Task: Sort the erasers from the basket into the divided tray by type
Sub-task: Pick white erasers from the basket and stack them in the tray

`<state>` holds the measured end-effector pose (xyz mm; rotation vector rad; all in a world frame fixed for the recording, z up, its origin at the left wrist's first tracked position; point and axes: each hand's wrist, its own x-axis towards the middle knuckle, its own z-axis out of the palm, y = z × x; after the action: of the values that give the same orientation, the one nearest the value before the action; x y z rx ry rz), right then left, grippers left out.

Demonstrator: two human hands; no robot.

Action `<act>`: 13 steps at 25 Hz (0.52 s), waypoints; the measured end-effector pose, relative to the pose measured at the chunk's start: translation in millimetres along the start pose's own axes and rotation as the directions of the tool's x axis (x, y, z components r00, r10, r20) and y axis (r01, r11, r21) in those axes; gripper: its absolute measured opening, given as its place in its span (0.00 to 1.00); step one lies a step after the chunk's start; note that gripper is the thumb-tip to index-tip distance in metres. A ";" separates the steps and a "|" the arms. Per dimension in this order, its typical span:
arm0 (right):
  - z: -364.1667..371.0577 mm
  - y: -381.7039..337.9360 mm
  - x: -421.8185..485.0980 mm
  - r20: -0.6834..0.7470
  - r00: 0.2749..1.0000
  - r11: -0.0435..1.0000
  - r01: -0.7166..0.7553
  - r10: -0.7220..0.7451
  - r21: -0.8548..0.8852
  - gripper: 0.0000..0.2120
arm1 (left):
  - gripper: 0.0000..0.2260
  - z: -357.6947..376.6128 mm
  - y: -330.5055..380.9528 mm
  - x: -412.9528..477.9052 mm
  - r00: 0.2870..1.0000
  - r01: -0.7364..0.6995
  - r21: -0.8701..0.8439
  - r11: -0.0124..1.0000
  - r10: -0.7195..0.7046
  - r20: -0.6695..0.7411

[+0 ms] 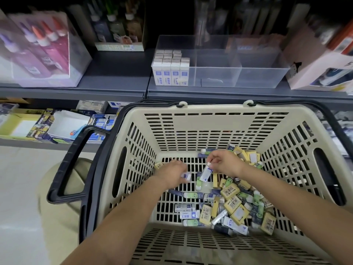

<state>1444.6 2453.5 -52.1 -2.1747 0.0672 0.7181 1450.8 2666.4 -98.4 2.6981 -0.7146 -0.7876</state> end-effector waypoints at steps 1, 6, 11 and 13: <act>0.0 -1.8 -0.8 0.012 1.000 1.000 0.005 -0.006 0.030 0.05 | 0.12 -5.8 4.2 1.0 0.995 0.078 -0.191 0.978 -0.087 -0.039; 10.6 -18.9 -3.3 0.024 0.998 0.993 0.060 -0.063 0.106 0.05 | 0.07 -28.8 30.1 6.8 0.927 0.375 -0.881 0.289 -0.108 0.359; 24.2 -21.8 -11.0 -0.017 0.998 0.998 0.060 -0.060 -0.011 0.10 | 0.08 -33.1 12.5 -2.5 0.872 0.489 -0.858 0.160 -0.049 0.488; 42.2 -18.4 -19.2 0.134 0.982 0.954 0.165 -0.135 -0.250 0.07 | 0.11 -33.6 1.0 -4.6 0.864 0.498 -0.859 0.119 -0.145 0.482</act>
<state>1413.9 2492.7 -50.3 -2.3502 -0.2650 0.8002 1465.7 2671.0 -68.3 1.4497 0.4087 -1.1905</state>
